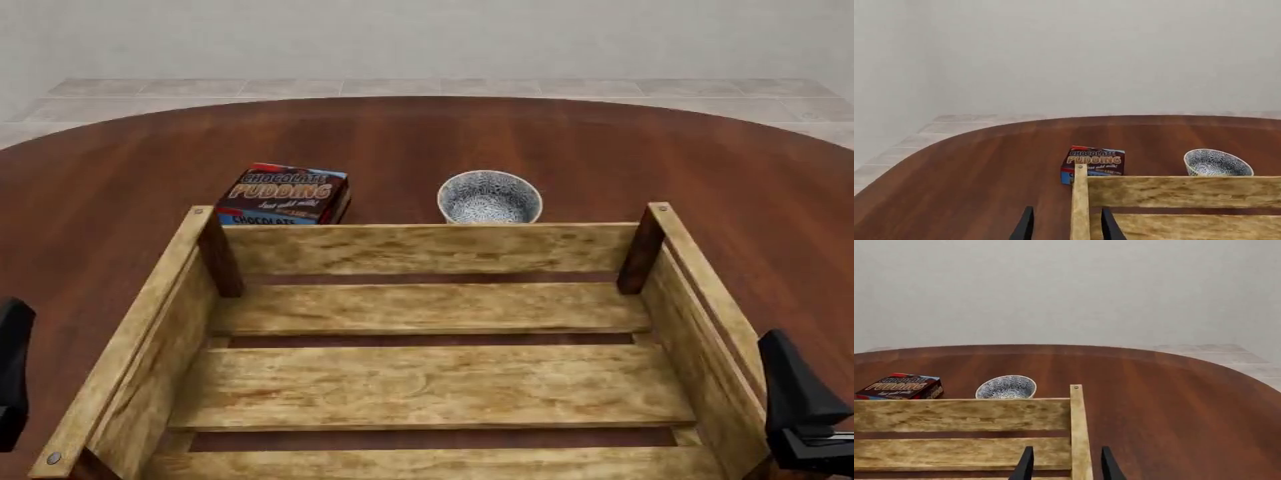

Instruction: Pick up the salad dressing and put it in the tray.

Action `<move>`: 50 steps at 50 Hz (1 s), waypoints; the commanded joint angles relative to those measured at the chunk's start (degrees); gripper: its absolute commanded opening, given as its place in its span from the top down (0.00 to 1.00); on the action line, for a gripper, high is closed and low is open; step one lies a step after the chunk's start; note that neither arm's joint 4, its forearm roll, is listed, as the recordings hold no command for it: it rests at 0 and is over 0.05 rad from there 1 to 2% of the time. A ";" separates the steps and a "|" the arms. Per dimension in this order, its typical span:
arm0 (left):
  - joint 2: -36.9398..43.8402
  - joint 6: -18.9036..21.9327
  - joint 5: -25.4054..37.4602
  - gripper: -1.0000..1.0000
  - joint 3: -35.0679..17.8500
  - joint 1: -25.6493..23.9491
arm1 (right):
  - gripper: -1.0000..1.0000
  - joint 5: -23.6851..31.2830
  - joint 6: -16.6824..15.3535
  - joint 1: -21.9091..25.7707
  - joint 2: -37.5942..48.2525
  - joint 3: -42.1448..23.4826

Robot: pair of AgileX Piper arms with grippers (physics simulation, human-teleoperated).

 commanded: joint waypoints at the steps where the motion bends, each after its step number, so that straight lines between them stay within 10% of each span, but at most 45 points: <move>1: -0.01 0.64 6.40 0.00 -6.59 2.82 | 0.00 0.09 0.14 0.02 -0.04 -0.16; 50: 0.22 3.07 26.92 0.00 -17.43 16.71 | 0.00 0.29 0.93 -0.54 0.03 -0.10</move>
